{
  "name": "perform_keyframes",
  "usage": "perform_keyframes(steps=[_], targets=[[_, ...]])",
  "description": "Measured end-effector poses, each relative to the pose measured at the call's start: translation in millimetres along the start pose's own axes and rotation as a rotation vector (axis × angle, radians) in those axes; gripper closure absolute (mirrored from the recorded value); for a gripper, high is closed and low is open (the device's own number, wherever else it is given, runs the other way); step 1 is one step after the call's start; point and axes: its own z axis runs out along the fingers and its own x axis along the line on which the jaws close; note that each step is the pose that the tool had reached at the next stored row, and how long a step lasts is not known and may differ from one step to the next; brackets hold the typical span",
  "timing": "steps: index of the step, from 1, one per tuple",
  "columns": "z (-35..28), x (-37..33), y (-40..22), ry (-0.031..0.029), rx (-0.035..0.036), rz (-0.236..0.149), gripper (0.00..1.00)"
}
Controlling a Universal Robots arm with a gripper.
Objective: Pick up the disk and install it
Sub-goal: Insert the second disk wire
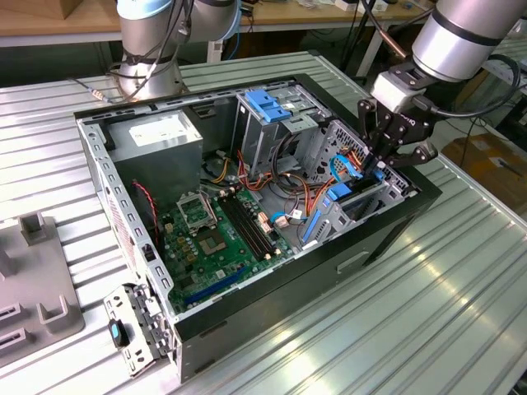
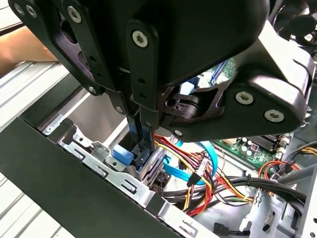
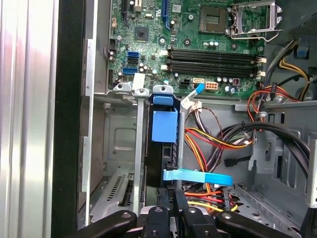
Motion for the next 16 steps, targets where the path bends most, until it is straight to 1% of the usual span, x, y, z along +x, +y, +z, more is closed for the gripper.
perform_keyframes(steps=[3, 5, 7, 10, 13, 16], targets=[[2.3, 0.1, 0.2, 0.0003, 0.0018, -0.002, 0.84], [2.9, 0.1, 0.2, 0.0004, 0.0019, -0.004, 0.84], [4.9, 0.2, 0.3, 0.0003, 0.0019, -0.004, 0.84], [0.3, 0.0, 0.2, 0.0, 0.0019, -0.004, 0.84], [0.5, 0.2, 0.2, 0.0006, 0.0025, 0.014, 0.84], [0.6, 0.3, 0.2, 0.0006, 0.0026, 0.015, 0.84]])
